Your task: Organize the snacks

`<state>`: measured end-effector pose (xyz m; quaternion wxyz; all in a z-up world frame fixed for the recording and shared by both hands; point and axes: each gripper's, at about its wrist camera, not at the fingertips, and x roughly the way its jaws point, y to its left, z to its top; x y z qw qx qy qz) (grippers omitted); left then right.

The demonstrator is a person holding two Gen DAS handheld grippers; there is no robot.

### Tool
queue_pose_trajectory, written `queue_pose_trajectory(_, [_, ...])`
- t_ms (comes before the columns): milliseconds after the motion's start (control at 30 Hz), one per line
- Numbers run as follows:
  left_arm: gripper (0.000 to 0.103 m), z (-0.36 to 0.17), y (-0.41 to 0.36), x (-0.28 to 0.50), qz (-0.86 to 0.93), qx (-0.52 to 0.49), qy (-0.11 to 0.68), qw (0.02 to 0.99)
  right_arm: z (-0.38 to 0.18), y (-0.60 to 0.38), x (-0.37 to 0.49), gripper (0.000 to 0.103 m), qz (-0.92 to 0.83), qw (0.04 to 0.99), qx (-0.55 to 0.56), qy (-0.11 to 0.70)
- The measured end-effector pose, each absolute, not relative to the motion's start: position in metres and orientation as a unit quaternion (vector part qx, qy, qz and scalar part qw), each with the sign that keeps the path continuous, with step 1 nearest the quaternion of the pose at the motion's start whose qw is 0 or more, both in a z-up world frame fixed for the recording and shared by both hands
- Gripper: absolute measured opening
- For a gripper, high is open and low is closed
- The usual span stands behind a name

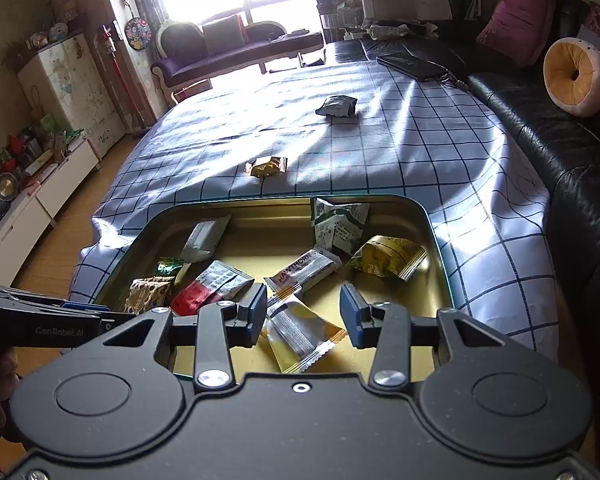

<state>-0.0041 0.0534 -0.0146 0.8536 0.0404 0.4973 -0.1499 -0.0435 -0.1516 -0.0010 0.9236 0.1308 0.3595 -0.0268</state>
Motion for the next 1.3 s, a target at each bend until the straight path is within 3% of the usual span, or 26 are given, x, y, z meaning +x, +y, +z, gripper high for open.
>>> queue_pose_trajectory(933, [0.034,-0.022,0.049,-0.002,-0.148,0.051,0.511,0.845,-0.018,-0.153,-0.037,0.051,-0.023,0.905,0.141,0.401])
queue_pose_trajectory(1300, [0.033,-0.017,0.053,-0.001,-0.147,0.042,0.511,0.846,-0.017,-0.157,-0.042,0.051,-0.015,0.92,0.148,0.364])
